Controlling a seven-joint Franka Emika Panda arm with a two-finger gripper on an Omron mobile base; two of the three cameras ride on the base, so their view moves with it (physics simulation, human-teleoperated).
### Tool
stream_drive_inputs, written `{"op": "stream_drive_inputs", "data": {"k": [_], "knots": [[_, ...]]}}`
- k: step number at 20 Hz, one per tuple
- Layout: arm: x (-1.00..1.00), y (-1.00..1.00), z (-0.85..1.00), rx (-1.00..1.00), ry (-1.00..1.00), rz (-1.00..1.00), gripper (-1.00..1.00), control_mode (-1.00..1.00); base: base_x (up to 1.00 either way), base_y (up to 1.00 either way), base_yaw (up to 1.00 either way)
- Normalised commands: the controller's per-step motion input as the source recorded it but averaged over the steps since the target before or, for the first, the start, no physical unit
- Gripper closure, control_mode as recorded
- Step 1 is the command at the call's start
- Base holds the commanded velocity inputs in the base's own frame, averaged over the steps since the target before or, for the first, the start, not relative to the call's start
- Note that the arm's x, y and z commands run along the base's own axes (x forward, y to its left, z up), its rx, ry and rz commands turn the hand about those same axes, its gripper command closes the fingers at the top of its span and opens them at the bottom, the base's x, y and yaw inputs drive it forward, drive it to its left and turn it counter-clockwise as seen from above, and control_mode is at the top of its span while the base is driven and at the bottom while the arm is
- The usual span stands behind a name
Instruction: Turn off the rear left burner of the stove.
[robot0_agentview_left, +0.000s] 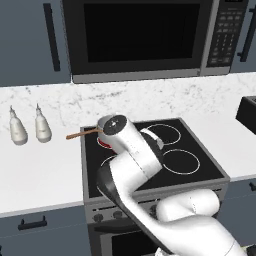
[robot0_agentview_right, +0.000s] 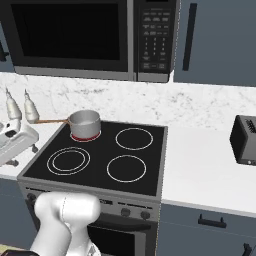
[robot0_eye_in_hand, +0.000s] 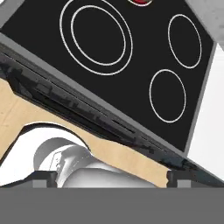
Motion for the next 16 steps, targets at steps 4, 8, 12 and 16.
{"op": "stream_drive_inputs", "data": {"k": [4,8,12,16], "knots": [[-0.44,0.62,-0.15,-0.22,0.0,0.16,-1.0,-1.0,0.0,0.0,0.0],[-0.45,0.84,-0.41,-0.33,0.0,0.22,-1.0,-1.0,0.0,0.0,0.0],[-0.33,0.75,-0.78,-0.38,-0.02,0.27,-1.0,-1.0,0.0,0.0,0.0],[-0.14,0.23,-0.99,-0.28,-0.05,0.23,-1.0,-1.0,0.0,0.0,0.0]]}}
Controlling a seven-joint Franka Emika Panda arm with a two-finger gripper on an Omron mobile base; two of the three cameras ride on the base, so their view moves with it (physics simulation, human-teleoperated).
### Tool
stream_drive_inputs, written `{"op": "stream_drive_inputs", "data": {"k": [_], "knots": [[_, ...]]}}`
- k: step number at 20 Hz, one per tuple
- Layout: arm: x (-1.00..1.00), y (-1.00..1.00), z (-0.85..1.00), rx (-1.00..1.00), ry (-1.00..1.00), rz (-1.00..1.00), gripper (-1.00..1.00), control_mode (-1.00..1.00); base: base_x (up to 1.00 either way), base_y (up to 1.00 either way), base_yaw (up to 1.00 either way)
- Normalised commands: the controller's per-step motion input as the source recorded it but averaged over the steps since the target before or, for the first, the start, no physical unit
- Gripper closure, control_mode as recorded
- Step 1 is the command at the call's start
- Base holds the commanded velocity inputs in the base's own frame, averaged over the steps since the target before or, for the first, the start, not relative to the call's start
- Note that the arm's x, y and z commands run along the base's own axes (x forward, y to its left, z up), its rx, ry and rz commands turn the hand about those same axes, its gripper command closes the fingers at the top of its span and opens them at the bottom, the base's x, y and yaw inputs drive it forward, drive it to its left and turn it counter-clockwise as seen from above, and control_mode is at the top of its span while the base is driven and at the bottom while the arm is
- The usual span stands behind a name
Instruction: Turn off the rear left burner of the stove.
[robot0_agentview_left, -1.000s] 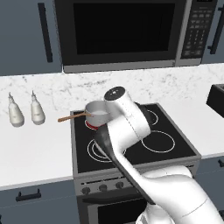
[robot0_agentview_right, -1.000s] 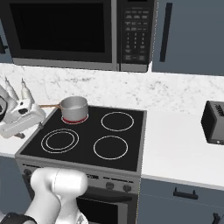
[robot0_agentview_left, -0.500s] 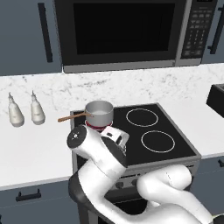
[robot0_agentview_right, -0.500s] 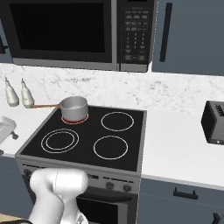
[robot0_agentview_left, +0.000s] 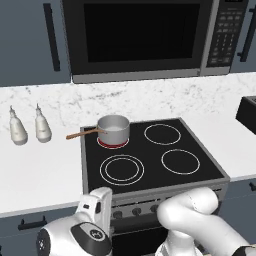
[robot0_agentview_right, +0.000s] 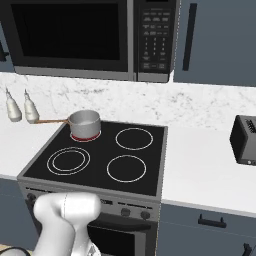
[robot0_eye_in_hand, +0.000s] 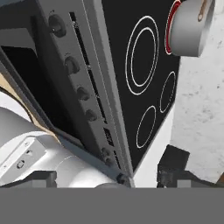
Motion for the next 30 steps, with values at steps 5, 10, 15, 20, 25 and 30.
{"op": "stream_drive_inputs", "data": {"k": [5,10,15,20,25,30], "knots": [[0.24,0.01,-0.9,-0.2,-0.01,0.14,-1.0,-1.0,0.0,0.0,0.0],[0.27,0.02,-0.62,-0.08,-0.2,0.08,-1.0,-1.0,0.0,0.0,0.0],[0.36,0.04,-0.42,0.05,-0.23,0.0,-1.0,-1.0,0.0,0.0,0.0],[0.31,0.22,-0.19,0.2,-0.16,-0.14,-1.0,-1.0,0.0,0.0,0.0],[0.32,0.33,-0.18,0.18,-0.12,-0.17,-1.0,-1.0,0.0,0.0,0.0],[0.02,0.0,-0.39,0.04,-0.11,-0.04,-1.0,-1.0,0.0,0.0,0.0]]}}
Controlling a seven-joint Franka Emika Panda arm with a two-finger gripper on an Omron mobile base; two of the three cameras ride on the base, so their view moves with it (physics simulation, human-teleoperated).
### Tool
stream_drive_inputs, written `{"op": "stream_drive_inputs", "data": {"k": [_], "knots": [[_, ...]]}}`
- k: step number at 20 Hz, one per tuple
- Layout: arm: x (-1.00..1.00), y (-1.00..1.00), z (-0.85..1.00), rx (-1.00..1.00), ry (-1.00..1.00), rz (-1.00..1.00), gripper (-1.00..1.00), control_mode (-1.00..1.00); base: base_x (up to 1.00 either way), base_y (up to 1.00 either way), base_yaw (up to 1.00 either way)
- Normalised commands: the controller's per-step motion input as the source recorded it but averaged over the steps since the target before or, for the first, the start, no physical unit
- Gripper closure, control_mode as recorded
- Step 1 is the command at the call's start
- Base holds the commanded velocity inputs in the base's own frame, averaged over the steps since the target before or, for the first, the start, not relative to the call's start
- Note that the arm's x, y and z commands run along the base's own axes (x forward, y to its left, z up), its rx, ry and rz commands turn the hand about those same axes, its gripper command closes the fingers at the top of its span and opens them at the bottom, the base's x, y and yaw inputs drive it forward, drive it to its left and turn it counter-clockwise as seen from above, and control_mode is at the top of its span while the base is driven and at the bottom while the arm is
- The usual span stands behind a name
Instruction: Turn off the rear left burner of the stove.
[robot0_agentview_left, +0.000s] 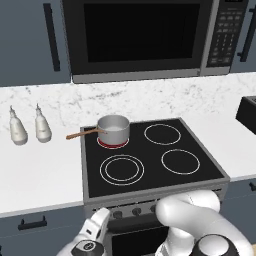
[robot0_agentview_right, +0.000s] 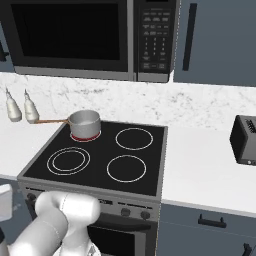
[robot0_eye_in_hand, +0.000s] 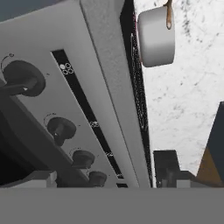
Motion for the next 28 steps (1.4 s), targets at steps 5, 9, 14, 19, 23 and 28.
{"op": "stream_drive_inputs", "data": {"k": [5,9,14,19,23,28], "knots": [[-0.17,-0.36,-0.51,0.0,-0.17,0.0,-1.0,-1.0,0.0,0.0,0.0],[0.0,-0.32,-0.03,0.0,-0.24,0.02,-1.0,-1.0,0.0,0.0,0.0],[0.06,-0.25,0.0,0.01,-0.11,0.02,-1.0,-1.0,0.0,0.0,0.0],[0.04,-0.15,0.0,0.0,-0.05,0.07,-1.0,-1.0,0.0,0.0,0.0],[0.12,-0.09,0.0,0.0,-0.01,0.16,-1.0,-1.0,0.0,0.0,0.0],[0.01,-0.1,0.0,0.0,0.0,0.27,-1.0,-1.0,0.0,0.0,0.0]]}}
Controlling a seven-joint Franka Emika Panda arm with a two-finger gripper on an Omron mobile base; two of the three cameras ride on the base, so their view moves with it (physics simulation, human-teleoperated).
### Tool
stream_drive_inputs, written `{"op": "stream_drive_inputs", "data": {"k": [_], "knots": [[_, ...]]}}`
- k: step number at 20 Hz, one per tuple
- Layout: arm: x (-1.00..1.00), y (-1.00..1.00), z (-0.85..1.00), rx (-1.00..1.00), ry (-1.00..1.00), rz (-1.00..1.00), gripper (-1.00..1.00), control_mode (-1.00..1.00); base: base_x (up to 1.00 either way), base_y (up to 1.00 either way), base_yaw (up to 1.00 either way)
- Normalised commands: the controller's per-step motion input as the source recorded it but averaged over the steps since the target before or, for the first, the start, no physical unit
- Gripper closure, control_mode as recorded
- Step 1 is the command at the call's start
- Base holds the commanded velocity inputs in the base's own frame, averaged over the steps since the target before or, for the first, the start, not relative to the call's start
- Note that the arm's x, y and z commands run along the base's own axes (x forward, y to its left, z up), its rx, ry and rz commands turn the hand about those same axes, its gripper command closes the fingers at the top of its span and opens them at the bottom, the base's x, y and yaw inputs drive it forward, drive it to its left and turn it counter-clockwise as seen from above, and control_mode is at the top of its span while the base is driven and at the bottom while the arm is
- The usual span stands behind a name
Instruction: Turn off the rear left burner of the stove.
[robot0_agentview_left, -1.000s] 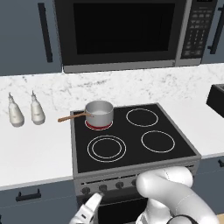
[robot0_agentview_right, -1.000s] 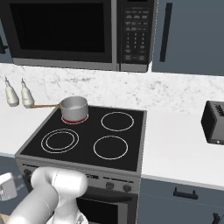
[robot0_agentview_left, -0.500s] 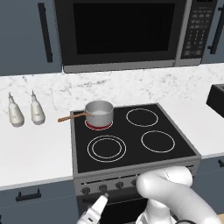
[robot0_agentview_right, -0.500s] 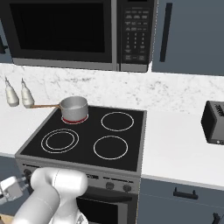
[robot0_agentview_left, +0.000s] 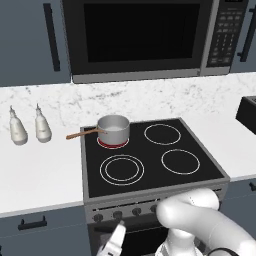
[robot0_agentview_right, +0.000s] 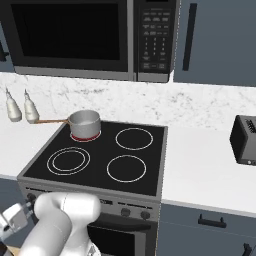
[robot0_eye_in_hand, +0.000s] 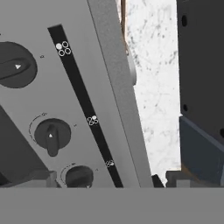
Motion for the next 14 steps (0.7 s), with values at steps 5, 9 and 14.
{"op": "stream_drive_inputs", "data": {"k": [5,9,14], "knots": [[0.19,-0.03,0.0,0.0,0.0,0.12,-1.0,-1.0,0.0,0.0,0.0],[0.39,-0.08,0.0,0.0,0.05,0.04,-1.0,-1.0,0.0,0.0,0.0],[0.3,-0.07,0.0,0.0,0.01,0.04,-1.0,-1.0,0.0,0.0,0.0]]}}
